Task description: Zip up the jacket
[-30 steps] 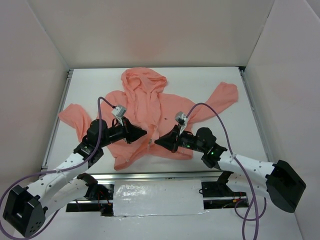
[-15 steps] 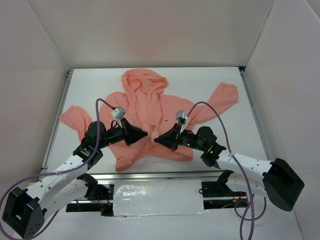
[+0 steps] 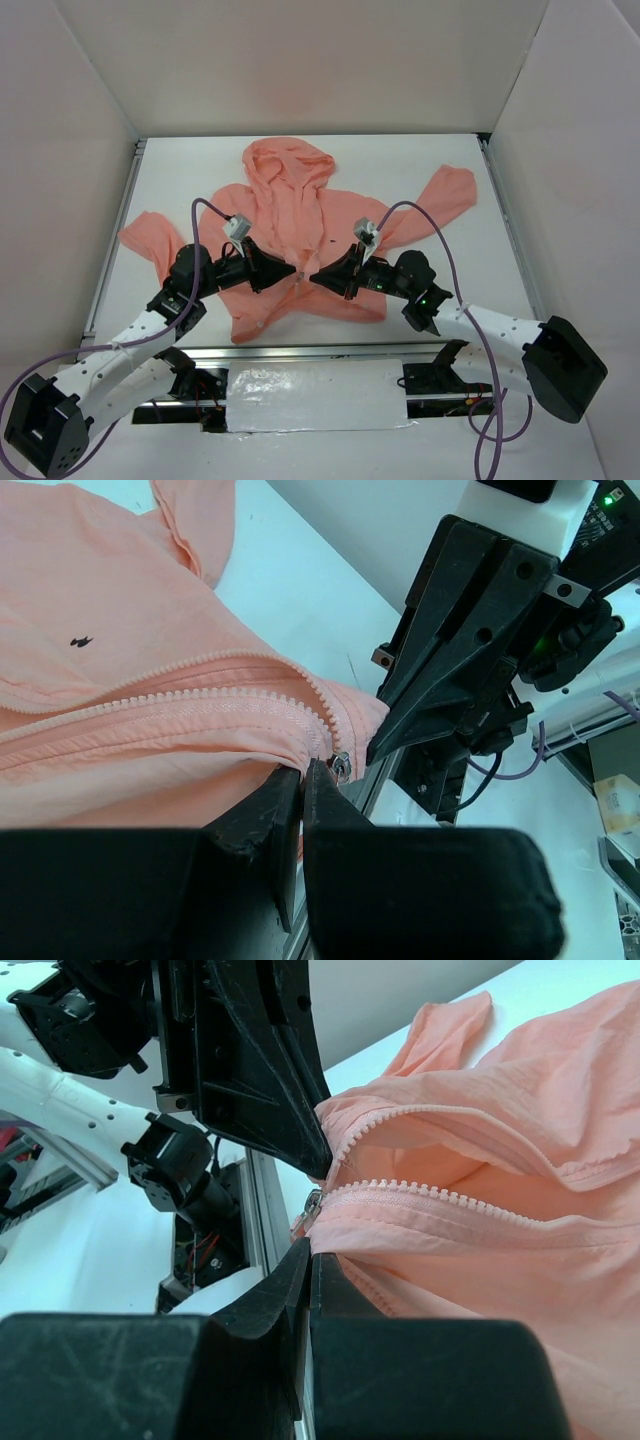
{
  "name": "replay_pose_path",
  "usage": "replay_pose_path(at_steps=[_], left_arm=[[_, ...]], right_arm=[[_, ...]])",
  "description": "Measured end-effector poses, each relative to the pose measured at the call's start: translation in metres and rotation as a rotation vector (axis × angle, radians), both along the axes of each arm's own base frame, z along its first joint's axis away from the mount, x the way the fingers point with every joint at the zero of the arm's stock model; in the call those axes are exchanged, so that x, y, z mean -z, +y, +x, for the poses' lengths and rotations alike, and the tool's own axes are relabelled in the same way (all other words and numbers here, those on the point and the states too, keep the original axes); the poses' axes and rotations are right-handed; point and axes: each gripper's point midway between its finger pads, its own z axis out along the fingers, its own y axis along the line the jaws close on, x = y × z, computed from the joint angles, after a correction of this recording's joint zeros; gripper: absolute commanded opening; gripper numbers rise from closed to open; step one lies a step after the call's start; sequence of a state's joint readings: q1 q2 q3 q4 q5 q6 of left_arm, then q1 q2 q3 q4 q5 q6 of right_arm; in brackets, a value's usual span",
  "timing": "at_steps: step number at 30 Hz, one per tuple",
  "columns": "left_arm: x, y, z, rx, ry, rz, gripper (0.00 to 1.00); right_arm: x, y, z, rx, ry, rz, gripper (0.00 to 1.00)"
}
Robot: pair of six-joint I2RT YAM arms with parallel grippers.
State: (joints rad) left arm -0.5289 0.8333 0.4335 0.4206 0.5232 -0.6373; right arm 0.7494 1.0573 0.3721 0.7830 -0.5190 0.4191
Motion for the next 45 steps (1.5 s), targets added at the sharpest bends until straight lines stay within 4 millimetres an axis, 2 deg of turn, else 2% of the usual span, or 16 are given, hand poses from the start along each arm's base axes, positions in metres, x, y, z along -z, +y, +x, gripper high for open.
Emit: replay_pose_path(at_steps=[9, 20, 45], left_arm=[[-0.004, -0.002, -0.001, 0.01, 0.006, -0.019, 0.0], [0.002, -0.002, -0.002, 0.014, 0.018, -0.014, 0.0], [-0.001, -0.003, -0.004, 0.025, 0.011, -0.023, 0.0]], right_arm=[[0.0, 0.001, 0.0, -0.022, 0.001, 0.008, 0.0], [-0.002, -0.003, 0.003, -0.027, -0.003, 0.015, 0.0], [-0.006, 0.002, -0.007, -0.123, -0.01, 0.017, 0.0]])
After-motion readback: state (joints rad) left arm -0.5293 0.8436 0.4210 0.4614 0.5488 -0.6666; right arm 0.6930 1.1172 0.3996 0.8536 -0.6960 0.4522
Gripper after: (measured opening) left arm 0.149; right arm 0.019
